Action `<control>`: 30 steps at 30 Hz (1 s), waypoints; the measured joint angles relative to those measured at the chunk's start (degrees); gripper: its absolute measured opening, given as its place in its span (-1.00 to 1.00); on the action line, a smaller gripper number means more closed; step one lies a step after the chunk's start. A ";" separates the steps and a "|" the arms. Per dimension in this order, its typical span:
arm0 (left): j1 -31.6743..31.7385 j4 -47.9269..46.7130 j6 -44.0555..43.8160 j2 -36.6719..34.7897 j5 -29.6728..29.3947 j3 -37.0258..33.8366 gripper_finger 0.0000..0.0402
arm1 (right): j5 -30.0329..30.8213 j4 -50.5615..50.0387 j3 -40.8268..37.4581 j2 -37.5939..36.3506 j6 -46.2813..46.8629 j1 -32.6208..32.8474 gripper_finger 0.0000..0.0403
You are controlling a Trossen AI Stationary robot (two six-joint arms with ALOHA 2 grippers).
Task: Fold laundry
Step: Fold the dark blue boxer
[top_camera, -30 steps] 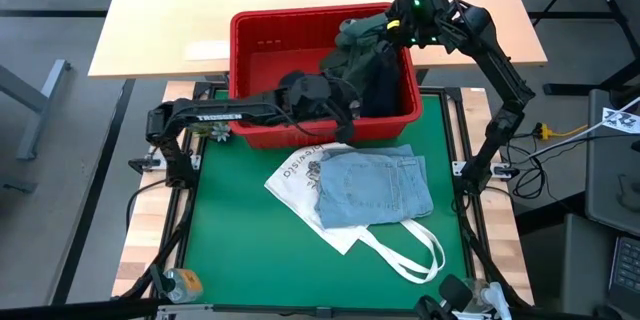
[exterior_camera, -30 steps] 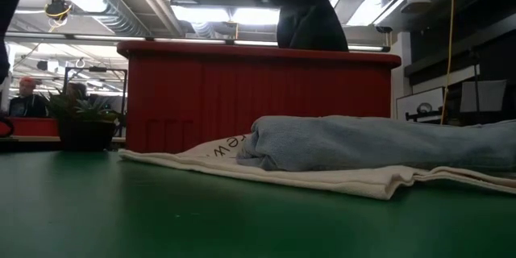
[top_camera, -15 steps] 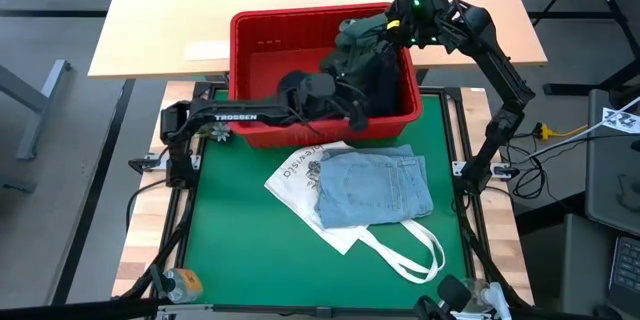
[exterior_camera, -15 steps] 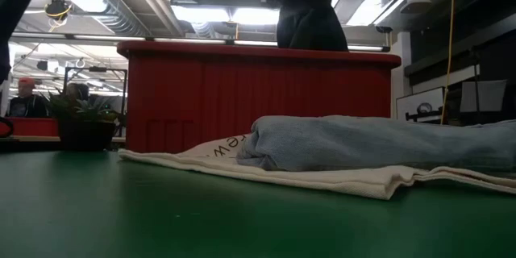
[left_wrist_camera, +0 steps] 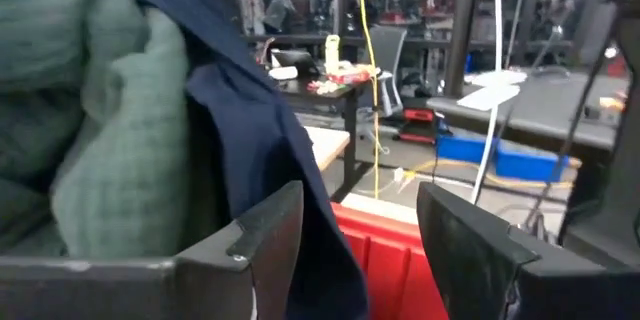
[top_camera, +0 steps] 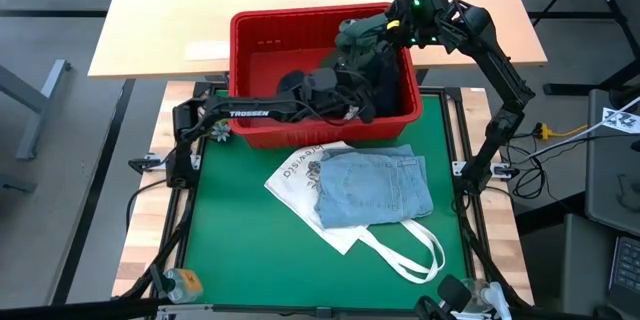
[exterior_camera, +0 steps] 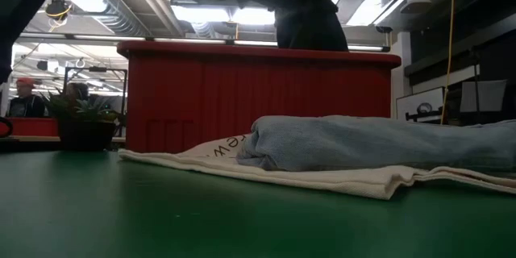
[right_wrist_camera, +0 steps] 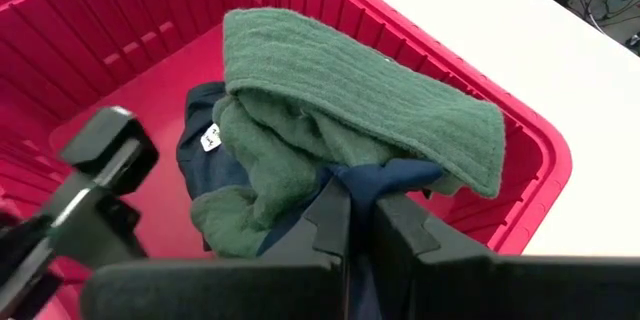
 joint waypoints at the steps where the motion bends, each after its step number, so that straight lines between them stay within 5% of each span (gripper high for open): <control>1: 0.29 0.38 -0.18 0.21 -0.12 0.00 -0.04 | 0.00 0.00 0.00 0.00 0.00 0.00 -0.88; 11: 3.25 3.69 -5.90 1.24 4.70 -0.02 -0.16 | -0.02 0.56 0.00 0.02 0.00 0.00 -0.88; 21: 5.05 4.17 -14.42 1.24 17.99 -0.07 -0.93 | 0.00 2.56 -0.02 0.02 0.02 0.00 -0.88; 30: 5.05 2.68 -19.41 -2.37 24.85 -0.09 -0.99 | 0.00 2.56 -0.02 0.02 0.02 0.00 -0.88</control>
